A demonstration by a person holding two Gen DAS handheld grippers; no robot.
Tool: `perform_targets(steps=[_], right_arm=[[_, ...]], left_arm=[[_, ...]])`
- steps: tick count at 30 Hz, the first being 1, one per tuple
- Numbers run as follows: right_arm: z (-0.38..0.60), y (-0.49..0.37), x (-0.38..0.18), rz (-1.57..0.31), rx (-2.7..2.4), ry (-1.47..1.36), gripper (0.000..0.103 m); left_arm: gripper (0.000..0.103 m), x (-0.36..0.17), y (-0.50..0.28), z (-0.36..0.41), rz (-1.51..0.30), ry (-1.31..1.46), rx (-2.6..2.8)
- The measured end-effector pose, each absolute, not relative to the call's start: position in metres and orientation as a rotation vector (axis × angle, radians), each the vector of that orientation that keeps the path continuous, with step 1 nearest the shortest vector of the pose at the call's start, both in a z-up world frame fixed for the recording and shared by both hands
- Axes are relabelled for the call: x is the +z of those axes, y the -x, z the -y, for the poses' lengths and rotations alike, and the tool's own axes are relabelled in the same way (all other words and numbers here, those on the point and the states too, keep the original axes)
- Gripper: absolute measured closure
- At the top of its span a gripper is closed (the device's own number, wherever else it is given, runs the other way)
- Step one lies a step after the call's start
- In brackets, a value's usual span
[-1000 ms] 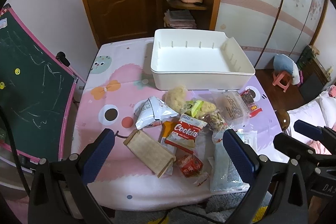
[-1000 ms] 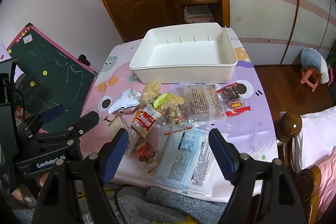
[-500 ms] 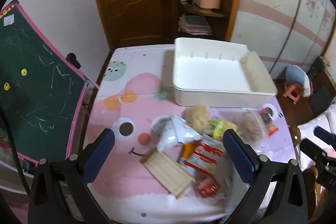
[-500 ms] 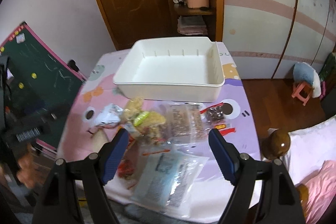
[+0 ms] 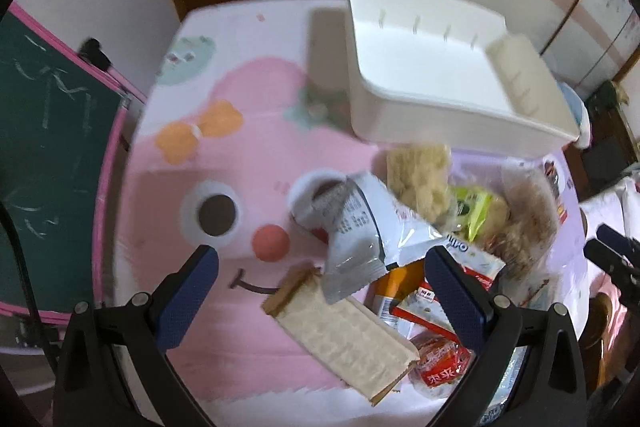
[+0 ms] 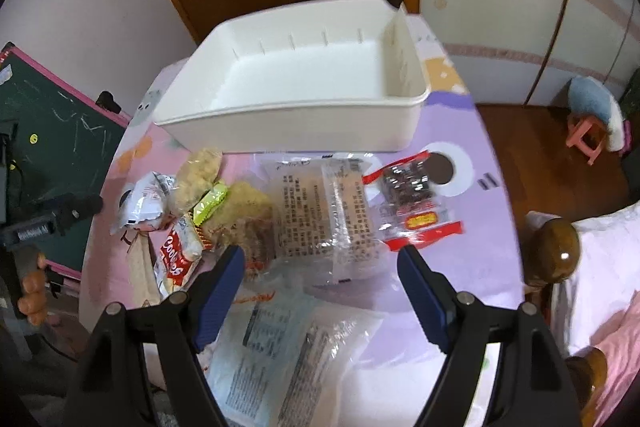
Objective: Organize snacks
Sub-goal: 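Grasp the white printed chip bag with the left tool while the right tool grasps the clear pastry bag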
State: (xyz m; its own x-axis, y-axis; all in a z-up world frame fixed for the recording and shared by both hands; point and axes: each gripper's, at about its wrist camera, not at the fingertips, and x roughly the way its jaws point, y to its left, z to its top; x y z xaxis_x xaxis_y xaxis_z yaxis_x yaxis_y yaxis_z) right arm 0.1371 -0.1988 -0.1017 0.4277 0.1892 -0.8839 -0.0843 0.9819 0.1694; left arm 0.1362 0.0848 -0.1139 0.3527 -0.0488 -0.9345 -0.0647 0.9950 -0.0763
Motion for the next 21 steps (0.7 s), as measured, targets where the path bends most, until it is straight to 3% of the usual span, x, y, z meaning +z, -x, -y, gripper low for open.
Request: perform_targets(steps=[21], right_arm=[[0.184,-0.214,-0.182,-1.283,0.174,-0.134,0.023]], left_arm=[[0.002,-0.194,-0.210,-0.076,-1.398,0.341,-0.036]])
